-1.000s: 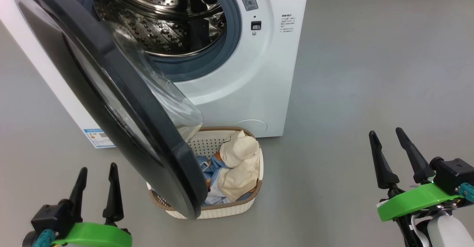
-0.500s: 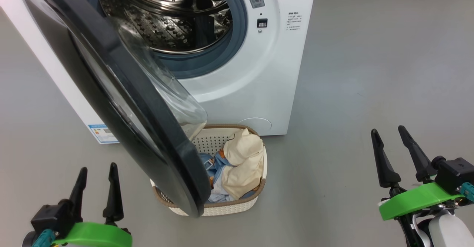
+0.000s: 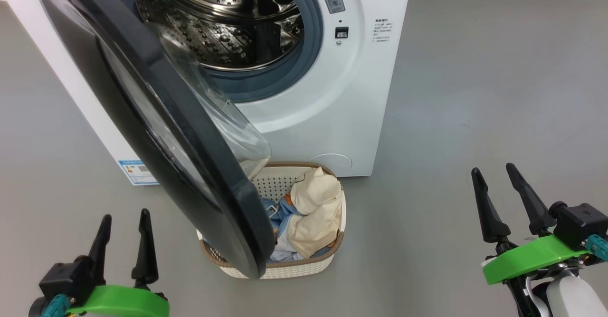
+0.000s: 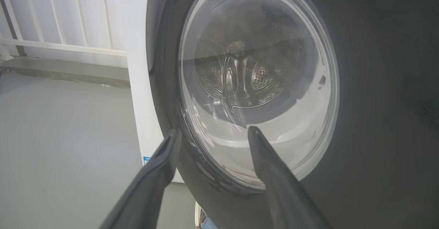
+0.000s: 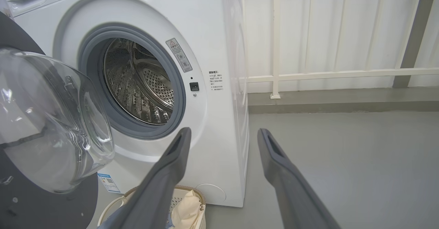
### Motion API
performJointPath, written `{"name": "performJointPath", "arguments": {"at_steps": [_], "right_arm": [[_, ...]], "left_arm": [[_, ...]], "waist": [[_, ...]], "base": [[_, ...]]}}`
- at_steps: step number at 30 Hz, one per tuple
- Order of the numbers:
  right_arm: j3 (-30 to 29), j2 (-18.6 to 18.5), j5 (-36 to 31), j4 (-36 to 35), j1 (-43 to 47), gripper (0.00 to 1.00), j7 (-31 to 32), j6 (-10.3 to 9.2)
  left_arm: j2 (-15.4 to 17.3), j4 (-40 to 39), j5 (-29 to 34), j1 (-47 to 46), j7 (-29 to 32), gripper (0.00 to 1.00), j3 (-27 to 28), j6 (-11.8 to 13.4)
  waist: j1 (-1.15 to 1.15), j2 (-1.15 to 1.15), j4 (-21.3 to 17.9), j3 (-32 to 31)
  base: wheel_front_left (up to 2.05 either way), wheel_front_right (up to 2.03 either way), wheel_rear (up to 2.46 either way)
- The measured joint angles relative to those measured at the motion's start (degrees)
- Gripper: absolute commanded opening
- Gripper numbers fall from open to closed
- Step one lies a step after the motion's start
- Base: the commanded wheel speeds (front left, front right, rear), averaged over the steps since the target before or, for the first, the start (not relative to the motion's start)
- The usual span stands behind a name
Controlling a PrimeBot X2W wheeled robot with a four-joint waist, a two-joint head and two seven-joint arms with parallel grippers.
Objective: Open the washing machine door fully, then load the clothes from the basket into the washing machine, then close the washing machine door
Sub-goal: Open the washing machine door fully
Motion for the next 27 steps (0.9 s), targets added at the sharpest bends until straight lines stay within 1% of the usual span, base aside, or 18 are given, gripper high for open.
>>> {"name": "performJointPath", "arguments": {"at_steps": [14,15,16,17,18,22,27], "right_arm": [[0.04,-0.02,0.94,0.43,0.01,1.0,0.0,0.0],[0.03,-0.02,0.94,0.43,0.01,1.0,0.0,0.0],[0.03,-0.02,0.94,0.44,0.01,1.0,0.0,0.0],[0.03,-0.02,0.94,0.45,0.01,1.0,0.0,0.0],[0.03,0.0,0.94,0.46,0.01,1.0,0.0,0.0],[0.02,0.03,0.94,0.48,0.02,1.0,0.0,0.0],[-0.05,0.04,1.16,0.76,0.04,1.0,0.0,0.0]], "left_arm": [[-0.02,0.0,-0.01,0.0,0.0,1.0,-0.2,0.0],[-0.02,-0.02,-0.01,0.0,0.0,0.48,-0.25,0.0],[-0.03,-0.13,-0.03,0.0,0.0,0.15,-0.31,0.0],[-0.04,-0.45,-0.19,-0.01,0.0,0.15,-0.3,0.0],[-0.04,-0.75,-0.19,-0.01,0.0,0.0,-0.31,0.0],[-0.05,-1.57,-0.25,-0.01,0.0,0.0,-0.31,0.0],[-0.08,-7.39,-0.82,-1.02,-0.01,0.0,-0.69,0.0]], "waist": [[0.0,0.0,0.49,-0.15],[0.0,0.0,0.55,-0.12],[0.0,0.0,0.59,-0.09],[0.0,0.0,0.62,-0.09],[0.0,0.0,0.63,-0.11],[0.0,0.0,0.61,-0.2],[0.0,0.0,0.74,-0.26]], "base": [[0.0,0.0,0.0],[0.0,0.0,0.0],[0.0,0.0,0.0],[0.0,0.0,0.0],[0.0,0.0,0.0],[0.0,0.0,0.0],[0.0,0.0,0.0]]}}
